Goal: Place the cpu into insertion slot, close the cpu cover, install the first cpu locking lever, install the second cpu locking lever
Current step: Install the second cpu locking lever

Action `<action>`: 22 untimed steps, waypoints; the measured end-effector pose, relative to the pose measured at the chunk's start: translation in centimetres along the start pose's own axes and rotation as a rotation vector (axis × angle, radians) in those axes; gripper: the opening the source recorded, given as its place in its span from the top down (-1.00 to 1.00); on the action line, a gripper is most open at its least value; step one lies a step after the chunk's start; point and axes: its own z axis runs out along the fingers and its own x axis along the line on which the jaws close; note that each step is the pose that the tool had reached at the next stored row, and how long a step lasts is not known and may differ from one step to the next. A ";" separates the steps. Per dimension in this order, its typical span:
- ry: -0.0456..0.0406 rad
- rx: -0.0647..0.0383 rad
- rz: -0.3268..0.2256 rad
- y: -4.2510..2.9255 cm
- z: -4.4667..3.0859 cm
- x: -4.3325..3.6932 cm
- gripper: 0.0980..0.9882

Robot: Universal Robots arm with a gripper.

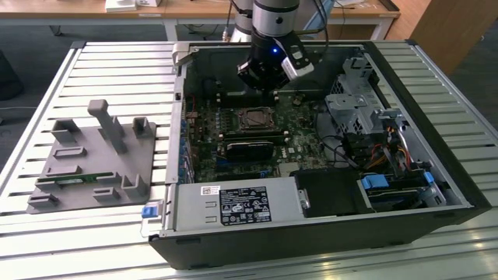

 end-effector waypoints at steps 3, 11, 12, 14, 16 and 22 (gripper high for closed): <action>0.0039 0.000 0.000 -0.65 0.01 -0.01 0.98; 0.0057 0.000 0.000 -1.59 0.44 -0.01 0.98; 0.0061 0.000 0.000 -1.79 0.55 -0.01 0.98; 0.0063 0.000 0.000 -2.36 0.62 -0.02 0.98; 0.0063 0.000 0.000 -2.93 0.65 -0.03 0.98; 0.0065 -0.006 0.000 -4.32 0.79 -0.04 0.98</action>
